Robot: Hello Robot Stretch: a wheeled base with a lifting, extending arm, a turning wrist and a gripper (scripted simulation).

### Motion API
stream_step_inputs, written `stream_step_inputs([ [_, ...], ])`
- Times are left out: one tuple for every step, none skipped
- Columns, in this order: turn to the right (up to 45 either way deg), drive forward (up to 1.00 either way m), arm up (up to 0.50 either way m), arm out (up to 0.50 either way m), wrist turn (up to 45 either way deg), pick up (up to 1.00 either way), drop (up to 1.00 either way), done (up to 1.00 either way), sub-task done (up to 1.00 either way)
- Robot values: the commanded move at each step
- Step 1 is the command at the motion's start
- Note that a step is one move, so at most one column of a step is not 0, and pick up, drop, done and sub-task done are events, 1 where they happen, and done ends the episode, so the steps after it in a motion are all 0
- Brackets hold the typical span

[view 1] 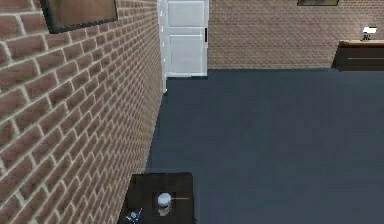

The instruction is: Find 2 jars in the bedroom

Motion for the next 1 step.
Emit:
stream_step_inputs([
  [-9.0,0.0,0.0,0.0,0.0,0.0,0.0,0.0,0.0],
])
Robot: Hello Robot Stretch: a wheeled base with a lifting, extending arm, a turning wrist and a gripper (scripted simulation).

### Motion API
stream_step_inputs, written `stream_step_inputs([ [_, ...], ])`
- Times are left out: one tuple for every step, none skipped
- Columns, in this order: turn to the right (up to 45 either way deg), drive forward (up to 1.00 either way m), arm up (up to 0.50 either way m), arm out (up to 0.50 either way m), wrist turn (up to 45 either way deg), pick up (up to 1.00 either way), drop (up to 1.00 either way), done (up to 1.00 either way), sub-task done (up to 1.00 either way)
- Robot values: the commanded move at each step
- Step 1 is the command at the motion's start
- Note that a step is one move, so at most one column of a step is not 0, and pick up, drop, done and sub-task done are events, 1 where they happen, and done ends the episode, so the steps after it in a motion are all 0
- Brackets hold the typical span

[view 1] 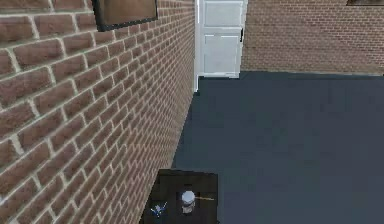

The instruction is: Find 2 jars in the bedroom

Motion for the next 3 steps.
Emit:
stream_step_inputs([
  [0.0,0.0,0.0,0.0,0.0,0.0,0.0,0.0,1.0],
  [45.0,0.0,0.0,0.0,0.0,0.0,0.0,0.0,0.0],
  [45.0,0.0,0.0,0.0,0.0,0.0,0.0,0.0,0.0],
])
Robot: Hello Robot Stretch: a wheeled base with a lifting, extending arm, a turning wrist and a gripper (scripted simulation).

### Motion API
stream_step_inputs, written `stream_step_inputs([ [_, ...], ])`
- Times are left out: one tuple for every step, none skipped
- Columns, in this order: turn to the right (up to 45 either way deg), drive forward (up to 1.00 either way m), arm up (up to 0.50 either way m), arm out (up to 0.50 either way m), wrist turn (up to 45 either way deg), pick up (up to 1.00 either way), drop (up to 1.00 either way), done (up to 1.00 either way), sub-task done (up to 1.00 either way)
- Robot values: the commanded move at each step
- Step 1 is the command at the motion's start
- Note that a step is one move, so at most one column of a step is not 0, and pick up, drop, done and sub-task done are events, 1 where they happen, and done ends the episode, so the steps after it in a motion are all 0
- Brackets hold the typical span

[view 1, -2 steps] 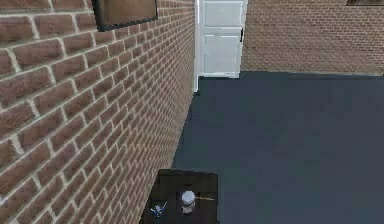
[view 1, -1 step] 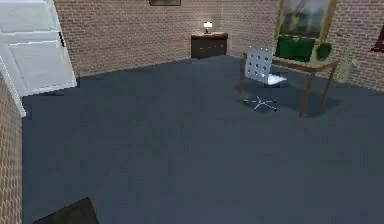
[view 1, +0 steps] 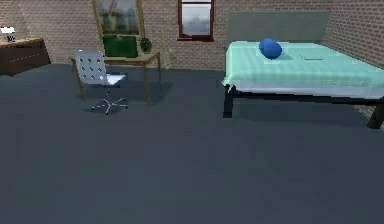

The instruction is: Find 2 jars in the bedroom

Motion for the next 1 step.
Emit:
stream_step_inputs([
  [12.0,0.0,0.0,0.0,0.0,0.0,0.0,0.0,0.0],
])
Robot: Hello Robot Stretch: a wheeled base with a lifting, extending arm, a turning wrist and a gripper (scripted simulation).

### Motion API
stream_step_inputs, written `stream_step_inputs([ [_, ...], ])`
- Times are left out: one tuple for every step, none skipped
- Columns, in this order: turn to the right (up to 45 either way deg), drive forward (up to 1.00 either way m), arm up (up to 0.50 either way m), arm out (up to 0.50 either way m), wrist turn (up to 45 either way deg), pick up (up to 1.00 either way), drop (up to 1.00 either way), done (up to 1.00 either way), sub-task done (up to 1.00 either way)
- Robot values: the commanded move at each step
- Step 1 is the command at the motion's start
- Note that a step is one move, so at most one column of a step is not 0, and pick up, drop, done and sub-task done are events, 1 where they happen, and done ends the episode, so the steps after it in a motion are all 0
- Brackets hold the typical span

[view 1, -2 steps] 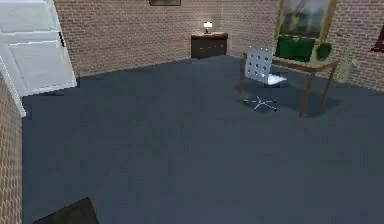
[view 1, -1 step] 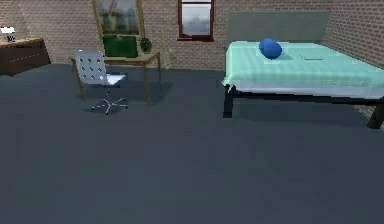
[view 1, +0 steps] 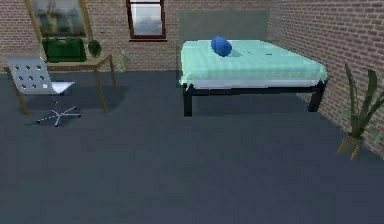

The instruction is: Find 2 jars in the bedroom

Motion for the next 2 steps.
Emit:
stream_step_inputs([
  [0.0,0.25,0.0,0.0,0.0,0.0,0.0,0.0,0.0],
  [-24.0,0.0,0.0,0.0,0.0,0.0,0.0,0.0,0.0],
])
